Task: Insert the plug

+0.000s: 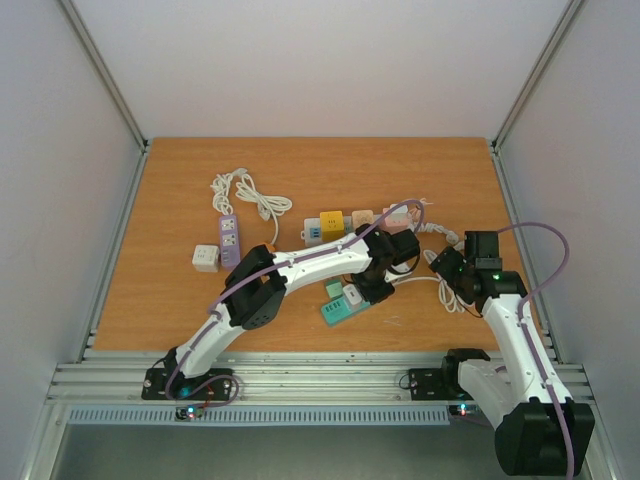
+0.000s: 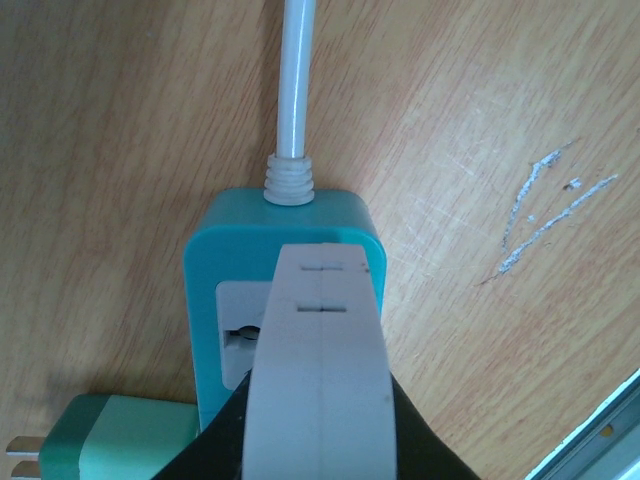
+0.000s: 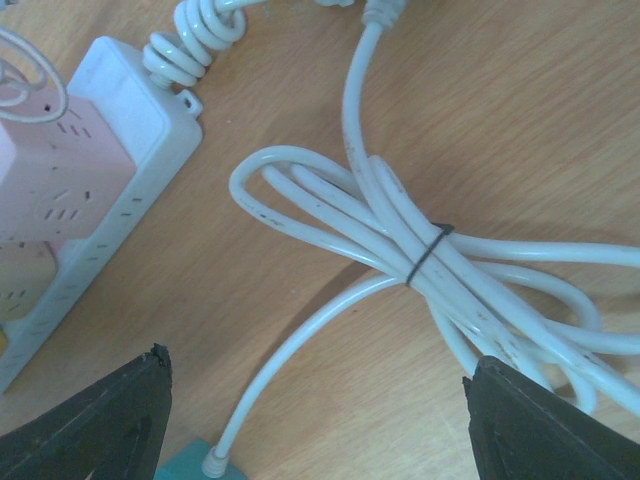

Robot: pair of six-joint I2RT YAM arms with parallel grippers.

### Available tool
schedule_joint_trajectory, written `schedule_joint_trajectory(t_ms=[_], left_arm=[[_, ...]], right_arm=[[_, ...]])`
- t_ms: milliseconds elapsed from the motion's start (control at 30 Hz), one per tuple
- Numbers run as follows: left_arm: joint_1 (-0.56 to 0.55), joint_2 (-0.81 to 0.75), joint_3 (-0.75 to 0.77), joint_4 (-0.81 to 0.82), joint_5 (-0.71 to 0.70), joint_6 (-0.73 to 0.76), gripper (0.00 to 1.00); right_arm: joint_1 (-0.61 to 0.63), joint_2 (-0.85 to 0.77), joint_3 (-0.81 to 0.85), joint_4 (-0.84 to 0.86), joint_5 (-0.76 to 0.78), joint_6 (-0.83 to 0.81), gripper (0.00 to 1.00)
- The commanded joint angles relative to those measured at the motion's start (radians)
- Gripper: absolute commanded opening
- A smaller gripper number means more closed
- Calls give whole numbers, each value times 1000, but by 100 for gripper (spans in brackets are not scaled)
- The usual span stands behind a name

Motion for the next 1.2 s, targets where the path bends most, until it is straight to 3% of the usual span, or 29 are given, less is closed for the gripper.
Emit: schedule_joint_trajectory(t_ms=[0, 333, 467, 633, 767, 1033, 1167], left_arm=[[-5, 82, 55, 60, -28, -21, 1], [-5, 135, 165, 91, -41, -32, 5], [-5, 114, 193, 68, -60, -44, 16], [-1, 43, 244, 1, -64, -55, 44], [11, -55, 213, 19, -67, -88, 57], [57, -298, 12, 135, -146, -184, 59], [95, -466, -172, 249, -199, -232, 61]], right_arm=[[-6, -20, 77, -81, 140, -16, 83], [-7, -28, 169, -188, 246, 5, 85], [-6, -51, 177, -198, 236, -10, 89], [-6, -80, 216, -214, 122, -65, 91], [-6, -72, 224, -209, 43, -98, 91], [29, -58, 237, -173, -105, -155, 87], [189, -15, 256, -158, -66, -158, 85]])
